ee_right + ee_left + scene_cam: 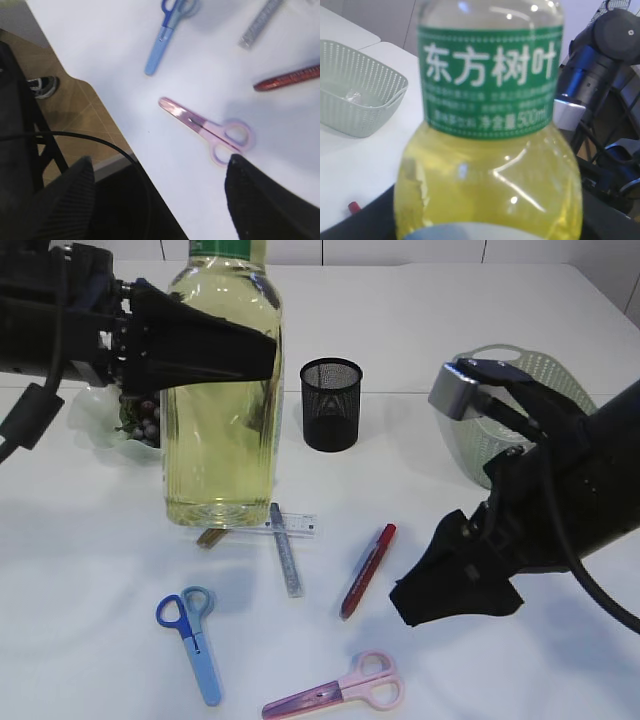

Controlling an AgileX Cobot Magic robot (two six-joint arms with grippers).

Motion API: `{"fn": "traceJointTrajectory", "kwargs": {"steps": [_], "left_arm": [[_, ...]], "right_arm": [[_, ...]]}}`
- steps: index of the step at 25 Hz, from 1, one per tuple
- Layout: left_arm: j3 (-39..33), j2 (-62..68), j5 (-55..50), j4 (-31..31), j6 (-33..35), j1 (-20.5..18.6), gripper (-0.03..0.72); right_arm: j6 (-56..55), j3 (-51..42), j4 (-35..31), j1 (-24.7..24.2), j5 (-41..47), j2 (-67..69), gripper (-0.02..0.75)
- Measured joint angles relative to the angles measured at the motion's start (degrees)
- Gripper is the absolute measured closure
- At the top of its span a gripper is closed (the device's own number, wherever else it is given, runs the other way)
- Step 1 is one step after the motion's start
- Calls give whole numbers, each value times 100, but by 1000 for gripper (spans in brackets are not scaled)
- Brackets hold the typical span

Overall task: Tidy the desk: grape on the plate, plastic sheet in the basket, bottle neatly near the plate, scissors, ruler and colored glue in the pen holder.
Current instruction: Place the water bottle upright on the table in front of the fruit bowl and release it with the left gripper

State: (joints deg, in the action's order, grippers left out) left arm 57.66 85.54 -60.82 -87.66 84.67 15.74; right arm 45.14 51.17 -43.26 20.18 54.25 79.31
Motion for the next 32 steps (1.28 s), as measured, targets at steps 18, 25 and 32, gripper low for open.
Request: {"fn": "traceJointTrajectory", "kwargs": {"steps": [18,25,32], "left_arm": [[0,0,1975,2280,-1478,0,241],[0,0,2842,3584,-3060,0,241],[0,0,3288,3950,-4595,-396,241]], "right_arm": [[-2459,0,2431,0,723,0,143],[-2608,0,2695,0,1047,0,144],[-2871,0,3079,0,1252,-10,144]]}}
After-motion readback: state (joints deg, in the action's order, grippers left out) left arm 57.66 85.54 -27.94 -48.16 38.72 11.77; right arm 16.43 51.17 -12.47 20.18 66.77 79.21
